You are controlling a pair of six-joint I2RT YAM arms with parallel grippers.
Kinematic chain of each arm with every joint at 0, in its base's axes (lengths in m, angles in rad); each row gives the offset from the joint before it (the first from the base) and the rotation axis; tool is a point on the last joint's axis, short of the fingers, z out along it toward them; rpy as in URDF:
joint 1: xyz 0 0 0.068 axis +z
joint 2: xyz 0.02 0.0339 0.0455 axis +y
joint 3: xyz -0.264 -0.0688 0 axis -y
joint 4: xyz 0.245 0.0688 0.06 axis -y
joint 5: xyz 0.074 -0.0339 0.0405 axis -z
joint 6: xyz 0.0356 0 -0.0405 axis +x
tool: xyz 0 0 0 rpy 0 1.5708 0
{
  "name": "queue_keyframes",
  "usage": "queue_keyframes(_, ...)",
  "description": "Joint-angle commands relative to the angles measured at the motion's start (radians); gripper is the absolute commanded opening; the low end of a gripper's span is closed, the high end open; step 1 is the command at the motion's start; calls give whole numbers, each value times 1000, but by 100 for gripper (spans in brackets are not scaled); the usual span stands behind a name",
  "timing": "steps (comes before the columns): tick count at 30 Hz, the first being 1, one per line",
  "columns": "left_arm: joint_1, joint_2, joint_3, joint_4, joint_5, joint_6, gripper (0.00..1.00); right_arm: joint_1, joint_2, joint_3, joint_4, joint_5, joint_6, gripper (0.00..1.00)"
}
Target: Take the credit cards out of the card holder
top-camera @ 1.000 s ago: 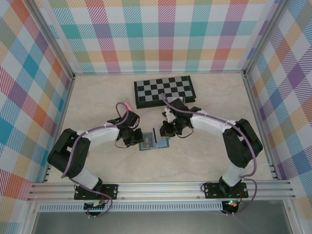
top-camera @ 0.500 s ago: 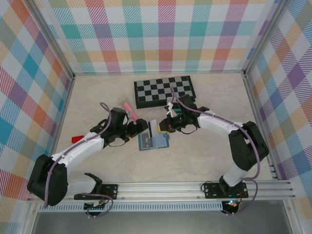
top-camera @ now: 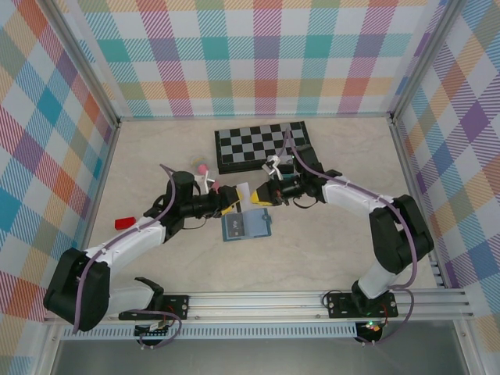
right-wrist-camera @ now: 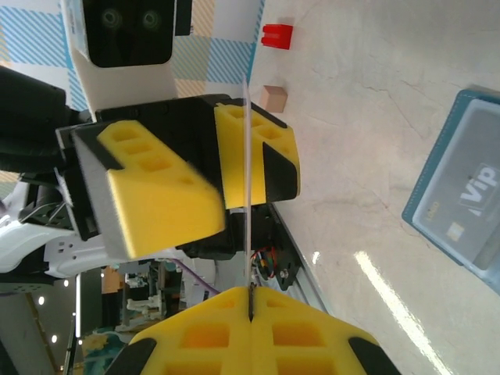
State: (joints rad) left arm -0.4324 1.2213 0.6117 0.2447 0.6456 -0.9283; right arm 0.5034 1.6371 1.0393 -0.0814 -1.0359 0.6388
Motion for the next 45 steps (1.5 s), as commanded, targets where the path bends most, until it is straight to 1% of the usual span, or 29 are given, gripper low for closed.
queue_keyframes(1, 13, -34, -22, 81, 11, -18, 36, -7, -31, -22, 58, -61, 21, 0)
queue_keyframes(4, 13, -44, -36, 118, 13, -39, 23, -6, -31, -22, 70, -64, 34, 0)
queue_keyframes(6, 13, -48, -45, 150, 16, -57, 17, -6, -27, -19, 79, -64, 49, 0)
queue_keyframes(7, 12, -53, -46, 150, 11, -60, 9, -6, -26, -18, 85, -62, 57, 0)
queue_keyframes(8, 12, -58, -46, 139, 1, -60, 1, -6, -25, -18, 95, -60, 68, 3)
queue_keyframes(9, 13, -64, -46, 128, -12, -54, 0, -7, -25, -19, 111, -58, 80, 9)
queue_keyframes(12, 12, -73, -44, 122, -21, -50, 0, -6, -25, -19, 135, -37, 103, 23)
queue_keyframes(16, 13, -73, -41, 120, -27, -58, 0, 1, -16, -10, 173, -17, 135, 31)
queue_keyframes(24, 13, -84, -41, 136, -32, -78, 0, 14, 30, 31, 154, 21, 145, 33)
queue_keyframes(29, 12, -100, -40, 112, -49, -71, 0, 17, 41, 52, 72, 88, 98, 34)
queue_keyframes(33, 13, -95, -40, 119, -44, -76, 0, 27, 52, 53, 100, 66, 108, 33)
queue_keyframes(39, 12, -87, -40, 122, -48, -78, 0, 56, 61, 66, 151, 23, 129, 27)
queue_keyframes(42, 12, -83, -43, 120, -52, -78, 0, 58, 58, 68, 172, 20, 140, 22)
queue_keyframes(45, 12, -80, -41, 90, -66, -72, 0, 57, 56, 87, 132, 39, 113, 11)
